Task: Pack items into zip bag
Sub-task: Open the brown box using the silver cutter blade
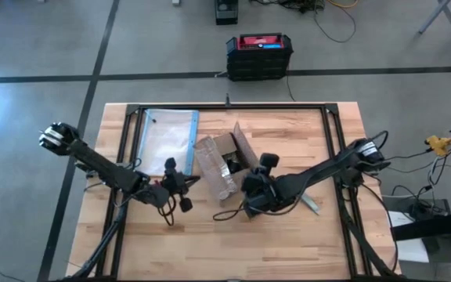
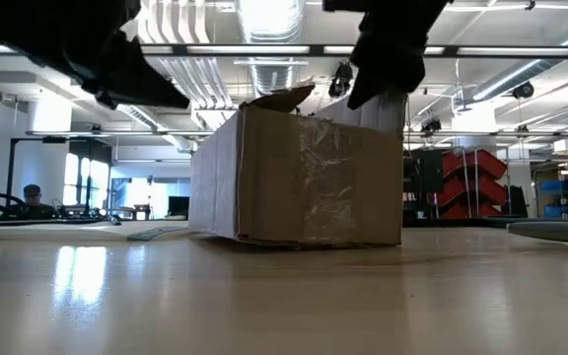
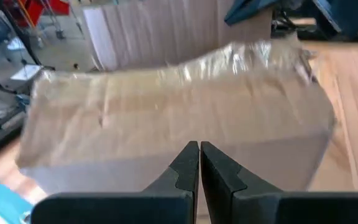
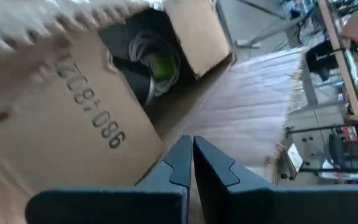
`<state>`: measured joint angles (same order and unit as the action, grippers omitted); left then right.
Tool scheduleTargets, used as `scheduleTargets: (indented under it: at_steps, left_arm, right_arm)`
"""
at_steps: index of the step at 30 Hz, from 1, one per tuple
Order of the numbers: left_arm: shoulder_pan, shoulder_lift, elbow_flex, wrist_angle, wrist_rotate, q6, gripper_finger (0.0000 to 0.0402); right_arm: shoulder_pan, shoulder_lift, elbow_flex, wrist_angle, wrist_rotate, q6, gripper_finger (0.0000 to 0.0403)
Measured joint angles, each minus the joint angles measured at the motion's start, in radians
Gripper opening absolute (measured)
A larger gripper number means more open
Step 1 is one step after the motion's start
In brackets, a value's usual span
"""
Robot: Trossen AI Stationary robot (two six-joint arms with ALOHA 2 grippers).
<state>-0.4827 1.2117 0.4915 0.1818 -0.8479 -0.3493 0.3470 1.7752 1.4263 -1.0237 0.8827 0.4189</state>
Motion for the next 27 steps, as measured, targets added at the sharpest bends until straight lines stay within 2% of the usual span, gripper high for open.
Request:
scheduleTargets:
  at_steps: [3, 9, 14, 20, 27]
  left_arm:
    - [-0.001, 0.027, -0.024, 0.005, 0.019, -0.053, 0.0000]
    - [-0.010, 0.112, -0.036, 0.049, 0.023, -0.123, 0.0000]
    - [-0.008, 0.199, -0.036, 0.151, 0.027, -0.111, 0.0000]
    - [0.026, 0.335, -0.031, 0.277, 0.027, -0.106, 0.0000]
    - [0.059, 0.479, 0.022, 0.414, 0.066, 0.042, 0.0000]
  right_arm:
    - [-0.033, -0.006, -0.031, -0.017, -0.051, 0.001, 0.0000]
    - [-0.122, -0.062, -0.143, 0.001, -0.239, 0.000, 0.0000]
    - [-0.137, -0.147, -0.241, 0.133, -0.357, -0.043, 0.0000]
    - [-0.114, -0.224, -0.338, 0.354, -0.519, -0.072, 0.0000]
    - [-0.001, -0.230, -0.350, 0.405, -0.612, -0.078, 0.0000]
